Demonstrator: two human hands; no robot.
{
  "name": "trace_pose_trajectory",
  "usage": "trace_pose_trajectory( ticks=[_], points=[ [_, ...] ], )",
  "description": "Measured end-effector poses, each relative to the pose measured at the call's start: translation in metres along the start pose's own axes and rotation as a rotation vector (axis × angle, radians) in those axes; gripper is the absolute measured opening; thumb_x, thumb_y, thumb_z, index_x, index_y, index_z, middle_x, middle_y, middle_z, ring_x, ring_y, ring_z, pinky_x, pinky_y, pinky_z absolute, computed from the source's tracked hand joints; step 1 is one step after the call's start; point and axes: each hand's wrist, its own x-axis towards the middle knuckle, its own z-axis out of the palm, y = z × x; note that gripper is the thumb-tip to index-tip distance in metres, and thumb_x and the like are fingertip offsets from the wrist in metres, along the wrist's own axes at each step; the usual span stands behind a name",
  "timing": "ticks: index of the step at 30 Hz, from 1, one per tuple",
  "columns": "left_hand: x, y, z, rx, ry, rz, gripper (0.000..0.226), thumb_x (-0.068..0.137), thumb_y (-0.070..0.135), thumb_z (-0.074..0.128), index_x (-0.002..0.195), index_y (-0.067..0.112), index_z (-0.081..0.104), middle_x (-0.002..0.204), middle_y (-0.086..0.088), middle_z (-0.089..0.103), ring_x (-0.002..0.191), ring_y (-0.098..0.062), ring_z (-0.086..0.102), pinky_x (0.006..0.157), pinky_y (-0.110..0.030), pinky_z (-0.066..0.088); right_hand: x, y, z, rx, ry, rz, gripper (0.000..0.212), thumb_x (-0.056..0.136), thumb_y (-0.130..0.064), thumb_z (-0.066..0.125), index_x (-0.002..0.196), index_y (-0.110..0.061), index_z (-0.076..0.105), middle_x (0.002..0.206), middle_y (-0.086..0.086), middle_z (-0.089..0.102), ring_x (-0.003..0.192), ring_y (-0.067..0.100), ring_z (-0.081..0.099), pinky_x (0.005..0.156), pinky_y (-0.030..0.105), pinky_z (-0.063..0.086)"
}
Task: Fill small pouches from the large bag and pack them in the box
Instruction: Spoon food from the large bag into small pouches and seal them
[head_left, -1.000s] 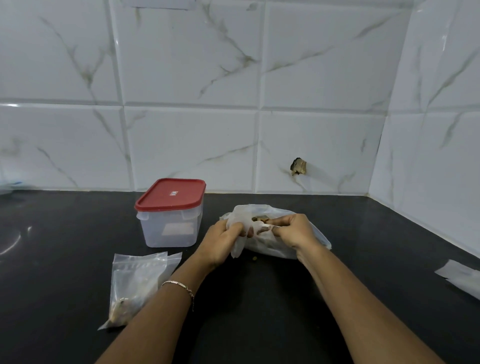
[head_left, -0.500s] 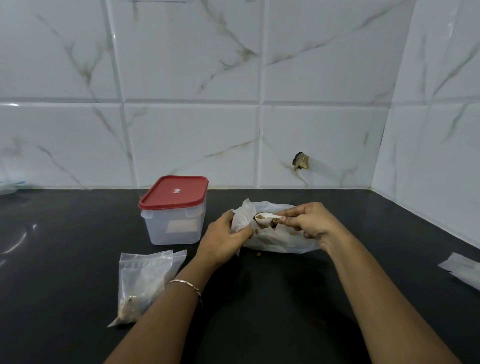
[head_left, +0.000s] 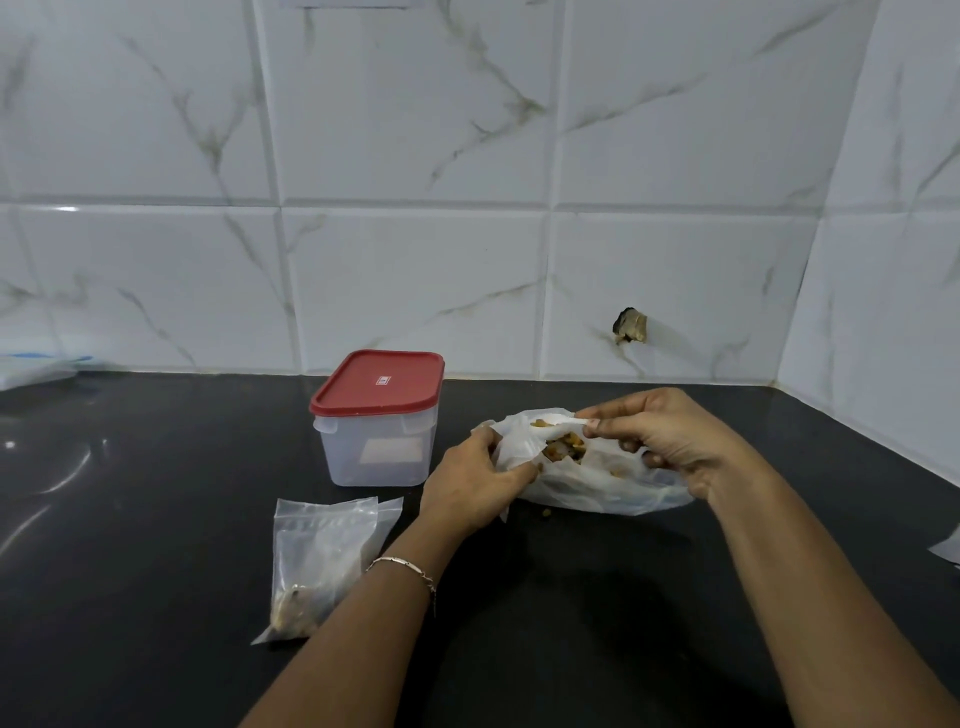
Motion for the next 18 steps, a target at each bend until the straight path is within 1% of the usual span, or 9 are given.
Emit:
trace_pose_trajectory(
  ticks=[1, 3, 5, 8, 10, 12, 13, 15, 18],
  points=[
    [-0.001, 0.000, 0.000, 0.004, 0.006, -0.002, 0.061, 0.070, 0.063, 0.059, 0.121, 0.030, 0.053, 0.110, 0.009, 0.064, 0.099, -0.015, 0.062, 0.088, -0.043, 0.054, -0.002, -0.001, 0.004, -0.030, -0.007, -0.019, 0.012, 0.080, -0.009, 0.075, 0.087, -0.017, 0.079, 0.065, -0.007, 0.069, 0.052, 0.002, 0.048, 0.043, 0.011, 0.030],
    [-0.001, 0.001, 0.001, 0.012, 0.023, -0.006, 0.061, 0.062, 0.067, 0.054, 0.112, 0.032, 0.054, 0.104, 0.010, 0.066, 0.094, -0.014, 0.064, 0.085, -0.043, 0.055, -0.006, -0.003, 0.014, -0.084, -0.015, -0.087, 0.012, 0.081, -0.009, 0.074, 0.087, -0.019, 0.078, 0.069, -0.009, 0.072, 0.055, -0.005, 0.057, 0.046, 0.008, 0.037],
    [-0.002, 0.002, 0.002, 0.016, 0.044, 0.000, 0.055, 0.061, 0.066, 0.052, 0.105, 0.033, 0.052, 0.099, 0.011, 0.066, 0.091, -0.013, 0.064, 0.083, -0.043, 0.055, -0.008, -0.003, 0.023, -0.225, 0.008, -0.232, 0.017, 0.081, -0.011, 0.074, 0.090, -0.025, 0.078, 0.080, -0.012, 0.073, 0.068, -0.004, 0.063, 0.057, 0.008, 0.042],
    [-0.001, 0.003, 0.002, -0.015, 0.107, 0.007, 0.049, 0.063, 0.060, 0.053, 0.102, 0.031, 0.050, 0.095, 0.012, 0.062, 0.090, -0.013, 0.061, 0.083, -0.044, 0.053, -0.009, -0.004, 0.035, -0.626, 0.115, -0.546, 0.025, 0.084, -0.016, 0.069, 0.099, -0.035, 0.074, 0.094, -0.019, 0.070, 0.087, -0.002, 0.060, 0.078, 0.020, 0.046],
    [0.000, 0.003, 0.003, -0.083, 0.140, 0.003, 0.050, 0.061, 0.057, 0.055, 0.103, 0.029, 0.049, 0.095, 0.013, 0.061, 0.092, -0.014, 0.061, 0.085, -0.045, 0.052, -0.011, -0.006, 0.040, -0.816, 0.190, -0.772, 0.027, 0.083, -0.013, 0.069, 0.102, -0.032, 0.074, 0.097, -0.015, 0.070, 0.093, 0.007, 0.060, 0.083, 0.028, 0.047],
    [0.002, 0.002, 0.004, -0.139, 0.135, -0.001, 0.051, 0.061, 0.056, 0.058, 0.102, 0.029, 0.045, 0.096, 0.013, 0.060, 0.093, -0.014, 0.061, 0.087, -0.046, 0.051, -0.011, -0.006, 0.041, -0.929, 0.247, -0.955, 0.029, 0.076, -0.006, 0.073, 0.099, -0.024, 0.074, 0.091, -0.008, 0.073, 0.088, 0.017, 0.064, 0.076, 0.035, 0.052],
    [0.002, 0.002, 0.004, -0.156, 0.125, -0.005, 0.051, 0.061, 0.056, 0.060, 0.101, 0.030, 0.043, 0.097, 0.013, 0.060, 0.094, -0.015, 0.061, 0.088, -0.047, 0.051, -0.011, -0.007, 0.041, -0.956, 0.273, -1.010, 0.030, 0.072, -0.003, 0.075, 0.096, -0.022, 0.074, 0.088, -0.005, 0.073, 0.084, 0.020, 0.065, 0.071, 0.037, 0.054],
    [0.004, 0.001, 0.005, -0.186, 0.117, -0.009, 0.052, 0.060, 0.059, 0.062, 0.098, 0.031, 0.040, 0.099, 0.011, 0.061, 0.096, -0.016, 0.062, 0.089, -0.047, 0.050, -0.011, -0.008, 0.040, -0.984, 0.309, -1.060, 0.031, 0.067, 0.001, 0.077, 0.091, -0.019, 0.072, 0.082, -0.003, 0.072, 0.078, 0.021, 0.065, 0.065, 0.036, 0.053],
    [0.006, -0.001, 0.006, -0.227, 0.129, -0.009, 0.055, 0.059, 0.062, 0.064, 0.097, 0.031, 0.039, 0.101, 0.007, 0.061, 0.096, -0.018, 0.062, 0.088, -0.047, 0.052, -0.012, -0.009, 0.040, -1.019, 0.337, -1.094, 0.032, 0.065, 0.001, 0.077, 0.089, -0.018, 0.070, 0.078, -0.003, 0.070, 0.076, 0.021, 0.064, 0.062, 0.033, 0.051]
  ],
)
